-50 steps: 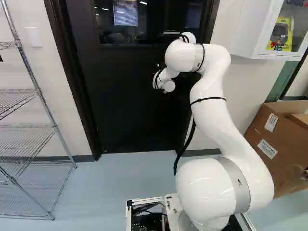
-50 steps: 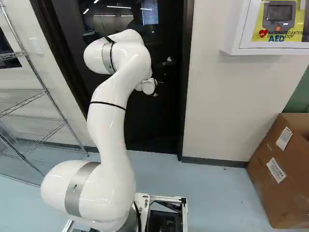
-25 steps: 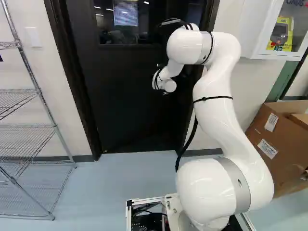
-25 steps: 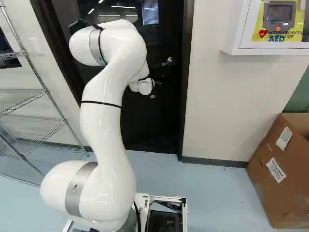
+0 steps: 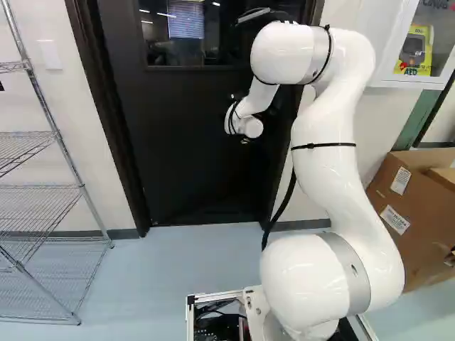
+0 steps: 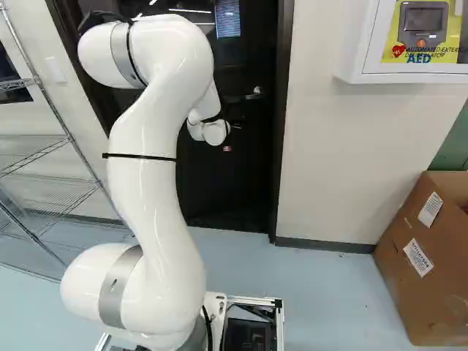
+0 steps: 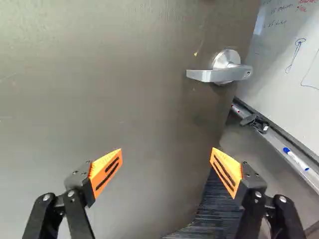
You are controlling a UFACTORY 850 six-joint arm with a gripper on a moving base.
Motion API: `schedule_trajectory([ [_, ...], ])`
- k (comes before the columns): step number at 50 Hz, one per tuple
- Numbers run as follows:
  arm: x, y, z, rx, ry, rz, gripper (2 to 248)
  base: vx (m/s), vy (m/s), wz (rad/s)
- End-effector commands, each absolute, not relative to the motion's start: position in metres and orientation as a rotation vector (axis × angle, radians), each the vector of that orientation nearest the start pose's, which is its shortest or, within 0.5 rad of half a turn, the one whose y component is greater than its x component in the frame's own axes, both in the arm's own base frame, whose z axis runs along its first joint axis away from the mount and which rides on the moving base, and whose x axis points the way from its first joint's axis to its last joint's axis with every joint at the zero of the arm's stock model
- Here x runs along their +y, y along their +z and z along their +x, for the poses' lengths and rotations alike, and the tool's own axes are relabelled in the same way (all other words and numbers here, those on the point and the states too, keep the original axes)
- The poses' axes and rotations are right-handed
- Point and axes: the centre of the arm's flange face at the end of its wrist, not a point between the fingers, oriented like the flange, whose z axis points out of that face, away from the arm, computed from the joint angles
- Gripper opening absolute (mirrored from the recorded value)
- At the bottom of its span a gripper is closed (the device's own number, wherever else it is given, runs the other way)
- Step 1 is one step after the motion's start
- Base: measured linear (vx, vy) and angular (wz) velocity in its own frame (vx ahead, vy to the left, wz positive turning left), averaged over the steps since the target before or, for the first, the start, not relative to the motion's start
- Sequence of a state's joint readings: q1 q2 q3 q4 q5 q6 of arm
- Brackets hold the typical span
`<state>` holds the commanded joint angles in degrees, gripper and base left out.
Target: Open the door and move inside
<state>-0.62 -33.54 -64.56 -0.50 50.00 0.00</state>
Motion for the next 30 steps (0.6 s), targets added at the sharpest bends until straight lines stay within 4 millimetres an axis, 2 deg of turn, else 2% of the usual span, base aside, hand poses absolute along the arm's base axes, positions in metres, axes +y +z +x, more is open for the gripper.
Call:
schedule_trajectory([
  [30, -0.006, 0.396, 0.592, -0.001, -1.994, -2.434, 247, 0.000, 0.000, 0.000],
])
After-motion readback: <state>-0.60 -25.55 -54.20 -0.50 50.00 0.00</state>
